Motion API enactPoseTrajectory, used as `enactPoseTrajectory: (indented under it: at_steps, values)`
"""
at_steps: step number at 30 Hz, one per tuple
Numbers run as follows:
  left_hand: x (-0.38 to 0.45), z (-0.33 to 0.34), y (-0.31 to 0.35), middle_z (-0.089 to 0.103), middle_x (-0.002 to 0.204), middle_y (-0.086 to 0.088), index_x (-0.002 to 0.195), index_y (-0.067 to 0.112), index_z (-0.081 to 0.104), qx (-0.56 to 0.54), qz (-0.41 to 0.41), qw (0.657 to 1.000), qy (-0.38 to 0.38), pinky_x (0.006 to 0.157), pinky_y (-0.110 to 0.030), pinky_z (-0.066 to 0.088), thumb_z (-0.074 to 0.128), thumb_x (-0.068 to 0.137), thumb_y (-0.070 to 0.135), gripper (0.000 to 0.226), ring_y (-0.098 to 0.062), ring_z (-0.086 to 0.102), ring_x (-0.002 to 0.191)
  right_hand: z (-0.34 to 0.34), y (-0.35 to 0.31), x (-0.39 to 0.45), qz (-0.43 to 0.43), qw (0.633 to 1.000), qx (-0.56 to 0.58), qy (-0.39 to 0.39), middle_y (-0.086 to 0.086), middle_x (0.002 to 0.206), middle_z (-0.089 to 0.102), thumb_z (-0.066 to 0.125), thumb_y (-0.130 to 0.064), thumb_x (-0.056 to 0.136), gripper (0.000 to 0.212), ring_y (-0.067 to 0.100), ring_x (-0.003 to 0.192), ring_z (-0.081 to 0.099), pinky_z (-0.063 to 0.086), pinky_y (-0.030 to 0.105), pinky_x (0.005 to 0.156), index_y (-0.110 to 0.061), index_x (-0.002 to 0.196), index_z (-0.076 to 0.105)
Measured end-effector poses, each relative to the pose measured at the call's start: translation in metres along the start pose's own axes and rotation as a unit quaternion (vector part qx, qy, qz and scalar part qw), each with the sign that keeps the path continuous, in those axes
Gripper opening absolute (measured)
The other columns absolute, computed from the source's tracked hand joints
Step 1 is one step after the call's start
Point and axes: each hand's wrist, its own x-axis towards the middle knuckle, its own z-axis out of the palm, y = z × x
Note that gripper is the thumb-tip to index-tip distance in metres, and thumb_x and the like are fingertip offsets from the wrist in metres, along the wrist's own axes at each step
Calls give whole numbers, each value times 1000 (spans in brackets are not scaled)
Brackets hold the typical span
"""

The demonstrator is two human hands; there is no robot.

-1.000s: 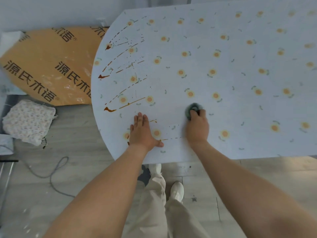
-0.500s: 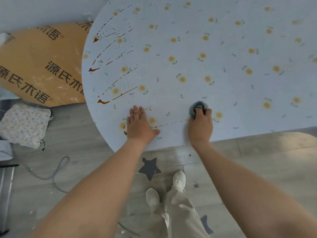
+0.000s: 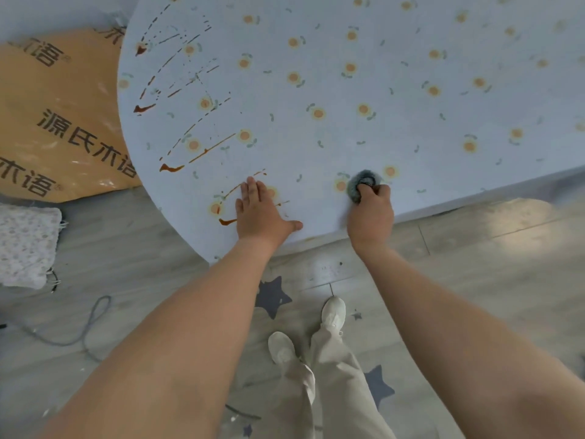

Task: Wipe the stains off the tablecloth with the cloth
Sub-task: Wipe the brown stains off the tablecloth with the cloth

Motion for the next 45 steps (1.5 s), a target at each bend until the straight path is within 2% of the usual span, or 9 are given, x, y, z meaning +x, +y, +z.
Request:
enactPoseTrajectory:
  at_steps: [7,12,13,19,24,27,31,39,45]
  values:
    - [-13,-6,-5,-14,165,-15,157,2,0,32,8,999,0,125,-43,3,66,76,71,125,-30,-12,152,18,-28,-39,-257,958,-28,-128,12,108,52,56,2,79,34,34,84,55,46,35,67,-9,110,65]
    - [-23,1,-30,-12,166,-12,158,7,-1,25,26,999,-5,124,-44,1,65,77,71,122,-27,-13,152,-9,19,-20,2,1000,10,-16,14,118,47,50,5,84,41,30,80,52,38,29,70,-8,121,60]
    - [-22,0,-30,-12,166,-12,158,6,-1,26,28,999,-9,124,-44,1,65,77,70,122,-28,-12,152,-7,13,-28,16,1000,5,-8,14,120,46,51,5,84,38,31,81,53,38,29,69,-6,120,59]
    - [-22,-9,-36,-9,166,-11,158,9,-1,48,27,998,-23,124,-45,2,67,79,66,119,-28,-10,153,23,-54,-77,-142,983,15,-119,12,113,50,52,9,78,36,31,82,54,39,31,62,-7,110,61]
    - [-33,-35,-58,-13,166,-11,158,9,-3,34,72,996,-44,124,-43,0,62,85,62,111,-27,-13,152,9,-95,-67,-117,980,28,-159,10,108,49,50,0,80,30,28,72,53,49,34,68,-7,106,63]
    - [-26,-67,-67,-9,166,-11,158,9,0,3,56,998,-25,124,-43,3,63,87,59,108,-27,-9,153,-3,-129,-52,-132,978,25,-160,10,108,49,50,-3,82,31,26,71,50,43,29,67,-8,110,62]
    - [5,-123,-80,-5,167,-9,158,9,10,-61,32,998,13,123,-42,13,65,89,52,99,-25,-7,153,-8,-180,-16,-166,969,12,-183,10,111,49,50,-6,85,33,23,76,48,39,27,70,-9,116,60]
    - [108,-206,-109,9,166,-9,154,7,26,-54,4,998,30,120,-43,24,62,93,46,81,-24,4,153,3,-289,95,-198,959,15,-201,12,119,47,50,-10,88,41,22,78,45,37,27,73,-13,128,56]
    - [193,-257,-111,17,164,-10,152,7,30,-52,-1,998,36,116,-44,30,62,94,43,75,-24,10,152,17,-362,182,-198,957,23,-212,13,117,47,48,-5,85,38,21,70,45,37,26,65,-12,119,60]
